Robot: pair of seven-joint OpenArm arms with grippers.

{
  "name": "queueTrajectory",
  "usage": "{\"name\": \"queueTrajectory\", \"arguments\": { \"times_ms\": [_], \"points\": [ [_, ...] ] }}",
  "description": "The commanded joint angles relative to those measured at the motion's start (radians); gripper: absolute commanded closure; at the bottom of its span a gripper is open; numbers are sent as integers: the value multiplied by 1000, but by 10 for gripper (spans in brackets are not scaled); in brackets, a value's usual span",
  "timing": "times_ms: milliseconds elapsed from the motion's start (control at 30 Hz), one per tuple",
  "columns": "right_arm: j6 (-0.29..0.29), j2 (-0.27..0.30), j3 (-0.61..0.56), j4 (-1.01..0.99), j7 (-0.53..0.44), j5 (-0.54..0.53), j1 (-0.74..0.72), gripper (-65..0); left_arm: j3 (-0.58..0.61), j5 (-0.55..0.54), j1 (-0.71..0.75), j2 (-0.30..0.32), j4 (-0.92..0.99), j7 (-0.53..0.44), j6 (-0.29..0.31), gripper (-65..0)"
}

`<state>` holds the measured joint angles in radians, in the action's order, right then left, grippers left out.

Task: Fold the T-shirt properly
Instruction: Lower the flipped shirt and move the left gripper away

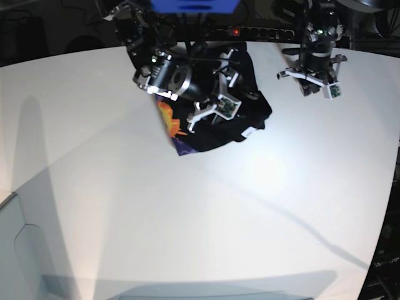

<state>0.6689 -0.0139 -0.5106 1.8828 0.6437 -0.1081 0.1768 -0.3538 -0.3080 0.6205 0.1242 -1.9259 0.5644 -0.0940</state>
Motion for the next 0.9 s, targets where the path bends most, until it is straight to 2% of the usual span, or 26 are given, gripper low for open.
{"name": "queueTrajectory", "arguments": {
  "times_ms": [0,100,233,367,467,600,733,867],
  "points": [
    [29,-8,-1,31,-20,-17,5,-289,-21,2,12,5,-17,-24,6,-143],
    [29,1,8,73,-20,-17,20,-289,-70,0,22,-8,-17,-24,6,-143],
    [29,12,103,130,-25,-17,60,-289,-156,0,17,-51,-17,-24,7,-144],
    [29,13,218,131,-20,-17,69,-289,-178,0,16,-62,-17,-24,9,-144],
    [29,13,263,131,-25,-18,94,-291,-176,-18,16,-62,-17,-24,9,-144],
    [29,13,263,120,-23,-15,106,-291,-176,-99,16,-51,-17,-24,9,-144],
    [29,13,246,113,-25,-15,132,-291,-178,-116,16,-51,-17,-24,9,-144],
    [29,71,155,97,-25,-17,134,-291,-178,-118,16,-51,-17,-24,9,-144]
  ]
}}
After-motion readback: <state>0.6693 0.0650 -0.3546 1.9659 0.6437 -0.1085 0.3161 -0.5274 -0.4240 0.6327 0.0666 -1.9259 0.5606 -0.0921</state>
